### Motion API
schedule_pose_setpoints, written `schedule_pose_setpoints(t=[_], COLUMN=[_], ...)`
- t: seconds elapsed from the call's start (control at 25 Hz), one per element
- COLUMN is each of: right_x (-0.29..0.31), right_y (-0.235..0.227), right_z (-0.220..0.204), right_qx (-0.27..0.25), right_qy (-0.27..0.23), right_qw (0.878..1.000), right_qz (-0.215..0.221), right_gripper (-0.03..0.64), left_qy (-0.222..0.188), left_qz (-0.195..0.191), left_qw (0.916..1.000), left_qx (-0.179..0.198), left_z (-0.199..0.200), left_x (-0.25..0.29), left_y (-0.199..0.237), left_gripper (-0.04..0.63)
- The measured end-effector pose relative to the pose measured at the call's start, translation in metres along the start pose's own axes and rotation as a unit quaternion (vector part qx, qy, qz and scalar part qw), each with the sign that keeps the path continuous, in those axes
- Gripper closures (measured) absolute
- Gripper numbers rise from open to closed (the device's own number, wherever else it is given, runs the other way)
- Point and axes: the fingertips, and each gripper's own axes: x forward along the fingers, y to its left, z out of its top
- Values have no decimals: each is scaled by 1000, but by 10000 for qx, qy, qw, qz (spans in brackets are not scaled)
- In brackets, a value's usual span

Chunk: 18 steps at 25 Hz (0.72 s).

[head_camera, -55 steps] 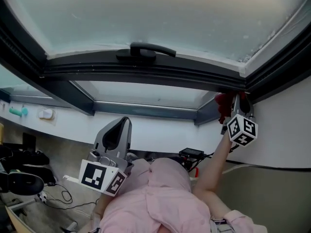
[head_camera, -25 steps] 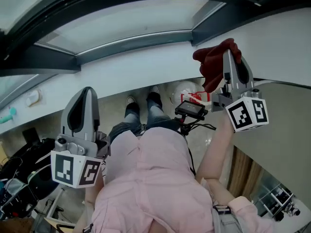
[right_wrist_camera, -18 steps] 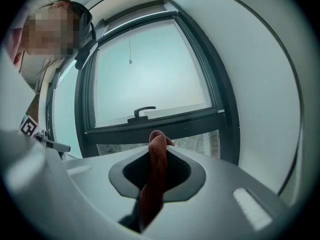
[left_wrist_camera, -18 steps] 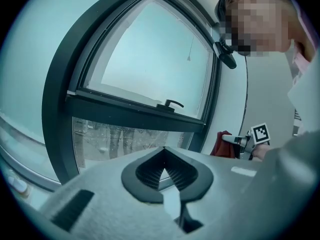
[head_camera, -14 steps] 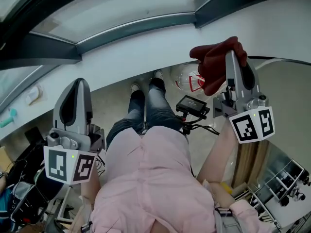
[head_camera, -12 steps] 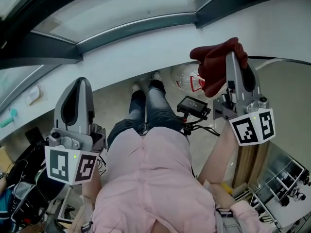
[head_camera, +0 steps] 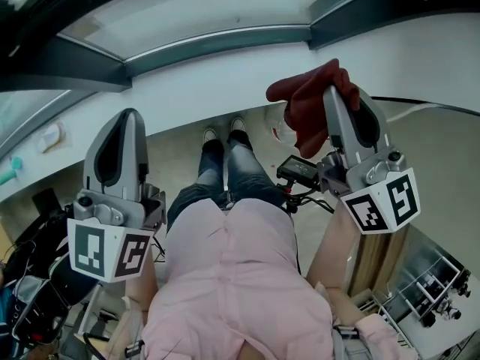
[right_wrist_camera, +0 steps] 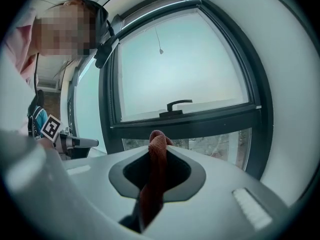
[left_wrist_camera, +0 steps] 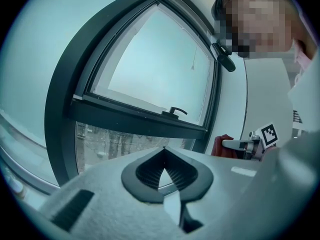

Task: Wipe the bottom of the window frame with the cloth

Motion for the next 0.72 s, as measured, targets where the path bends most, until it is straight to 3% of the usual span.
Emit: schedule_pose_setpoints(t=[0.48, 0.72], right_x=[-25, -12], right_y=[5, -12], right_z=[13, 36], right_qx=[-30, -4], right_qy=[-53, 7], right_qw=[9994, 9994], right_qz=[-339, -350], right_gripper=[569, 570], left_qy=[-105, -131], left_qz=[60, 38], left_qw=[9999, 9998], left_qx=[-64, -147], left_z=[15, 38], left_x=[-28, -5], left_y=[6, 3], left_gripper=[597, 597])
